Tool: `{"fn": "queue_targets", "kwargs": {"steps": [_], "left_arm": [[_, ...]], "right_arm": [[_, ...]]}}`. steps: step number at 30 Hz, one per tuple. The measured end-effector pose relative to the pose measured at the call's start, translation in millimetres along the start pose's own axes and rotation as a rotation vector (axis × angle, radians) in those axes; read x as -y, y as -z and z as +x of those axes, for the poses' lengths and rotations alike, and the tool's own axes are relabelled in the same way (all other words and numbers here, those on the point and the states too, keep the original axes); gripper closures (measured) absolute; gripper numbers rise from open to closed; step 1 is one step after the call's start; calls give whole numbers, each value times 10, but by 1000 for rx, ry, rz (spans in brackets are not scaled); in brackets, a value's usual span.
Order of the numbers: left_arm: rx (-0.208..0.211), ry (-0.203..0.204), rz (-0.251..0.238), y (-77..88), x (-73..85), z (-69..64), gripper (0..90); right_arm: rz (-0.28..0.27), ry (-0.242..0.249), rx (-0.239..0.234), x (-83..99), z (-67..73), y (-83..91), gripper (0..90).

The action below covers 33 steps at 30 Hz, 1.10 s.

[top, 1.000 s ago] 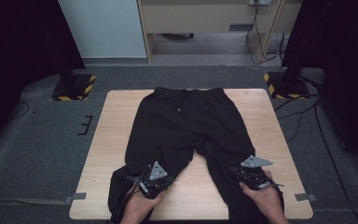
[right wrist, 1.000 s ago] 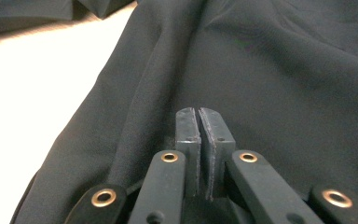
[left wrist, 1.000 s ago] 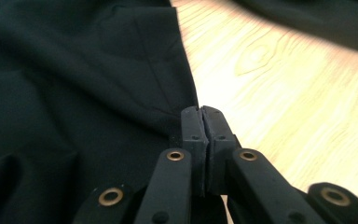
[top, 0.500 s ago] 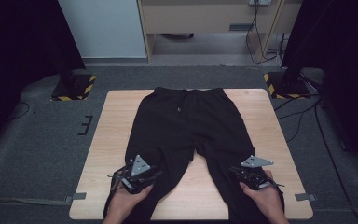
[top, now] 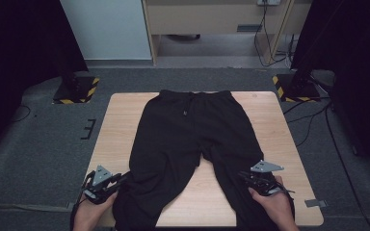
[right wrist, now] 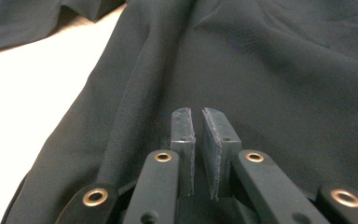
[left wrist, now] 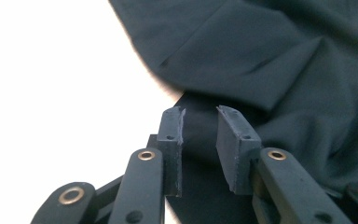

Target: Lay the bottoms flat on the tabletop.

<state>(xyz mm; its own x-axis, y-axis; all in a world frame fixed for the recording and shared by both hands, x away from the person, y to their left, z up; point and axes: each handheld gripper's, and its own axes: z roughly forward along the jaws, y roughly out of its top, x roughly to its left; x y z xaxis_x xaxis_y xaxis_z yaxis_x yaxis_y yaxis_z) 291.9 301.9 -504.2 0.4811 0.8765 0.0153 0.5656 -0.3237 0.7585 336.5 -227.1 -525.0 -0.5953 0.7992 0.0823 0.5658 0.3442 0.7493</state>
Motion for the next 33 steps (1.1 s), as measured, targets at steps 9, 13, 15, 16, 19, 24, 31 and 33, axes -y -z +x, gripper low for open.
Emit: {"fn": "queue_targets", "kwargs": {"steps": [9, 13, 15, 16, 19, 24, 31, 33], "left_arm": [[-17, 30, 23, 17, 200, 81, 660], [-30, 30, 40, -15, 219, 74, 568], [-19, 34, 51, -49, 237, 69, 548], [-18, 33, 56, -63, 245, 67, 545], [-12, 34, 53, -72, 250, 68, 534], [-6, 23, 30, -76, 284, 63, 513], [62, 1, 67, -28, 260, 13, 860], [72, 10, 74, -4, 272, 20, 888]], "right_arm": [[-14, -3, 3, -4, -18, 30, 851], [-13, -3, 4, -2, -22, 39, 838], [-17, -8, 6, -7, -19, 44, 817], [-18, -9, 10, -8, -22, 46, 798], [-26, -24, 23, -6, -39, 49, 752], [-46, -45, 55, -8, -67, 75, 583], [-93, -60, 117, -51, -126, 169, 404], [-100, -67, 123, -56, -134, 190, 405]]}}
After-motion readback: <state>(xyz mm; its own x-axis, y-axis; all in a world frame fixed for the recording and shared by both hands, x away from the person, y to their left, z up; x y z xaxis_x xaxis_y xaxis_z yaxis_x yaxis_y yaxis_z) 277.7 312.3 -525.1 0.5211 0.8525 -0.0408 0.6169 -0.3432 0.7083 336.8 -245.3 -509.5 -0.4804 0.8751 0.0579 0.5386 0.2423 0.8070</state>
